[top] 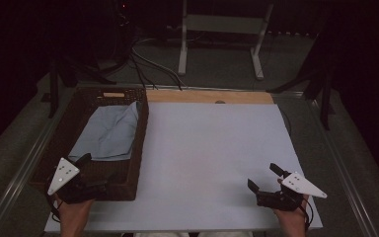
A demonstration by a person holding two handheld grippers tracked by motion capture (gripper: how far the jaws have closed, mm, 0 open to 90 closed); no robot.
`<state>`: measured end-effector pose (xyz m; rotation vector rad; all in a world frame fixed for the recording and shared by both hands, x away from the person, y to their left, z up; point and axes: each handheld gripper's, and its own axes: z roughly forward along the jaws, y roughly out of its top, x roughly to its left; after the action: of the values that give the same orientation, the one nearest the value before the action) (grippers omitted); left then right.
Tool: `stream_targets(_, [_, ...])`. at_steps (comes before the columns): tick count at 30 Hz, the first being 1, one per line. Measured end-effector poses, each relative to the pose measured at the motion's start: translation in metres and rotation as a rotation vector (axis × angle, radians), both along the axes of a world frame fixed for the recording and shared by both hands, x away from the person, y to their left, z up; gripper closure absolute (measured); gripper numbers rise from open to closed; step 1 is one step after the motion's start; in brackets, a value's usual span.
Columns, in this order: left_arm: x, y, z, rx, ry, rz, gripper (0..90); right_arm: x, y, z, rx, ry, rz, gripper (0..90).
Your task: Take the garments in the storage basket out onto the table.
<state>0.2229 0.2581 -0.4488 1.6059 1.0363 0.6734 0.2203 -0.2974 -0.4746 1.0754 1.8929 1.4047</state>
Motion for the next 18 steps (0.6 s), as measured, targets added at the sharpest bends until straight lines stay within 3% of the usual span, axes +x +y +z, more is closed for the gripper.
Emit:
stream_targets(13, [-0.0018,-0.0013,-0.0015,0.018,-0.024,0.002,1.6,-0.0028,-0.0015,0.0012,0.019,0.002,0.004,2.5])
stream_targets(18, [-0.0023,-0.0023,-0.0022,0.026,-0.037,0.008,1.6,-0.0022,-0.0004,0.002,-0.012,0.034,-0.008,2.4])
